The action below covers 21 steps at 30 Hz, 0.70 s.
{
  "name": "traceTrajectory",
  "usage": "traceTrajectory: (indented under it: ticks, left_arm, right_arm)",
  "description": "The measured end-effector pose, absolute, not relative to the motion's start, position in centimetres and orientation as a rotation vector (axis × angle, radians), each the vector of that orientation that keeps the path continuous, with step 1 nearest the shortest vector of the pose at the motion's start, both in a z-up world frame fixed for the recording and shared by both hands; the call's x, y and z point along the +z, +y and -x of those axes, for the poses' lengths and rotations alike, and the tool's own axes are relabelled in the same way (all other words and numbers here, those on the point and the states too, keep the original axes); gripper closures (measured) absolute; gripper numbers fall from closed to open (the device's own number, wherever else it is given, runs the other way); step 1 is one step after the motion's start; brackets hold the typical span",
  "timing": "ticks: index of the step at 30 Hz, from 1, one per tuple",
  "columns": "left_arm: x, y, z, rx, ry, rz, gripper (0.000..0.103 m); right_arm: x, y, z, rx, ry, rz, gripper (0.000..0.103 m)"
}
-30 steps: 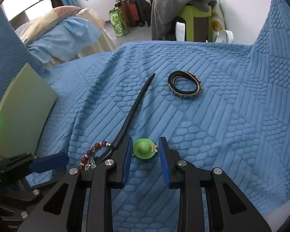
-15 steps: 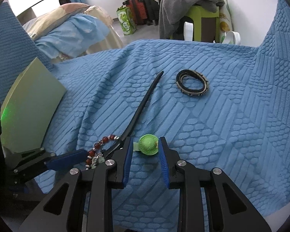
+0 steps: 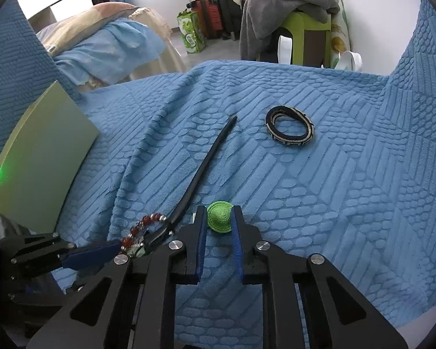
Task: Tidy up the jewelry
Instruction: 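Grasp the red beaded bracelet with the left tool while the right tool grasps the green charm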
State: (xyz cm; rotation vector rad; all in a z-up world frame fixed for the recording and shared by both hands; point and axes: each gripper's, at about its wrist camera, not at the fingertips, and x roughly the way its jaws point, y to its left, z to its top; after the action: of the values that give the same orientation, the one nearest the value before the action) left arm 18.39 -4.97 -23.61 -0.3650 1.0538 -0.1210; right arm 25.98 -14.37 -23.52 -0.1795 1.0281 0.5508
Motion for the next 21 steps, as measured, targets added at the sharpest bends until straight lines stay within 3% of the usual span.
traceTrajectory:
  ticks: [18, 20, 21]
  left_arm:
    - [-23.4, -1.4, -17.2, -0.101, 1.019, 0.575, 0.071]
    - [-23.5, -1.6, -17.7, -0.086, 1.018, 0.552, 0.077]
    - [-23.6, -1.7, -18.0, -0.083, 1.022, 0.547, 0.084]
  right_arm:
    - [-23.4, -14.6, -26.1, 0.527, 1.027, 0.175, 0.094]
    - [-23.4, -14.6, -26.1, 0.527, 1.027, 0.174, 0.094]
    - [-23.4, -14.6, -26.1, 0.527, 1.027, 0.174, 0.094]
